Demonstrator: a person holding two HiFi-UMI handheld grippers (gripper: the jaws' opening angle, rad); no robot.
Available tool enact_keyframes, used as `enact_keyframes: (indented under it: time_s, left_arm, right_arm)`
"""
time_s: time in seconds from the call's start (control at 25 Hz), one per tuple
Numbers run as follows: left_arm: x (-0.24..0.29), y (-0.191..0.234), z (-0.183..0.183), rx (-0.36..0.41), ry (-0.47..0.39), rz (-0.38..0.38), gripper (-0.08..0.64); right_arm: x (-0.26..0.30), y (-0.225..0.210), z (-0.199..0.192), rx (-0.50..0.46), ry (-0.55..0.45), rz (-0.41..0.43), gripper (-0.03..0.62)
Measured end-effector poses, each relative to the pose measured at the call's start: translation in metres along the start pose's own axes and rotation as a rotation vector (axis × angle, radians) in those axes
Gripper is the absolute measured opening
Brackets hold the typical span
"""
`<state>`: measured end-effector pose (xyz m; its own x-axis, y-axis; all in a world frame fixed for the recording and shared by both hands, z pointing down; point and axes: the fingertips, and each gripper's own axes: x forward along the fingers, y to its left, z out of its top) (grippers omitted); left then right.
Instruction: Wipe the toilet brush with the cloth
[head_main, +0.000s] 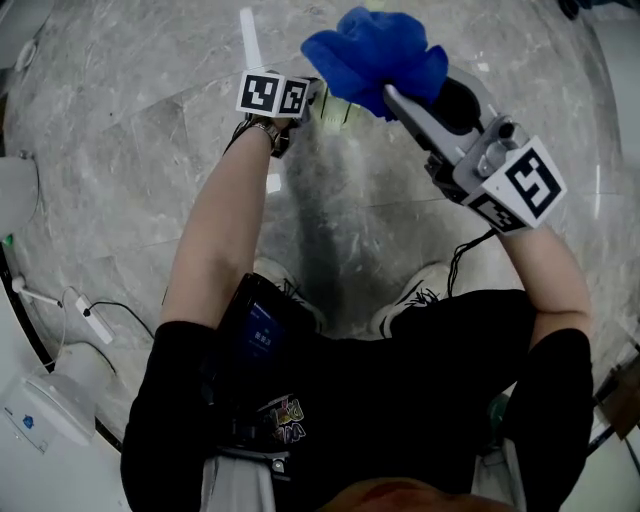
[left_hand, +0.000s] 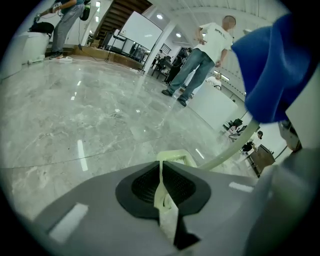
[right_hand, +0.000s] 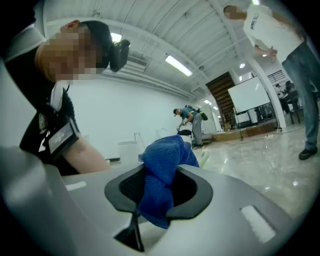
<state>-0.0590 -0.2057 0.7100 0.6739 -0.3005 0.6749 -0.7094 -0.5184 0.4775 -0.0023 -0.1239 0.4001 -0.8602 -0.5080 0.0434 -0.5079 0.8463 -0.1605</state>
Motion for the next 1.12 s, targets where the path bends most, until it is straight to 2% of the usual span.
enact_keyframes:
  time_s: [0.08, 0.16, 0.32, 0.48, 0.56, 0.64, 0.88, 1.12]
  left_arm:
    - [-0.001, 0.000, 0.000, -0.005, -0.002, 0.001, 0.025]
    - [-0.001, 0.000, 0.001, -0.010, -0.008, -0.001, 0.025]
    - [-0.002, 0.001, 0.002, -0.035, -0.021, -0.006, 0.025]
    - [-0.005, 0.003, 0.002, -0.033, -0.021, -0.009, 0.026]
    - [-0.005, 0.002, 0.003, -0.028, -0.021, -0.007, 0.026]
    - [-0.005, 0.002, 0.003, -0.043, -0.027, -0.005, 0.025]
    - [-0.002, 0.002, 0.002, -0.091, -0.049, -0.007, 0.023]
    - [-0.001, 0.004, 0.001, -0.129, -0.061, -0.047, 0.032]
  right_arm:
    - [-0.008, 0.009, -0.051, -0.014, 0.135, 0.034, 0.114]
    - [-0.020, 0.009, -0.102, 0.032, 0.263, 0.028, 0.114]
    - [-0.049, -0.013, -0.184, 0.155, 0.432, -0.051, 0.114]
    - [-0.064, -0.046, -0.243, 0.283, 0.548, -0.179, 0.114]
    - [-0.063, -0.064, -0.264, 0.319, 0.588, -0.237, 0.114]
    - [-0.054, -0.079, -0.283, 0.304, 0.635, -0.264, 0.114]
    - [-0.030, -0.106, -0.320, 0.221, 0.732, -0.293, 0.114]
    - [-0.018, -0.122, -0.339, 0.201, 0.776, -0.299, 0.114]
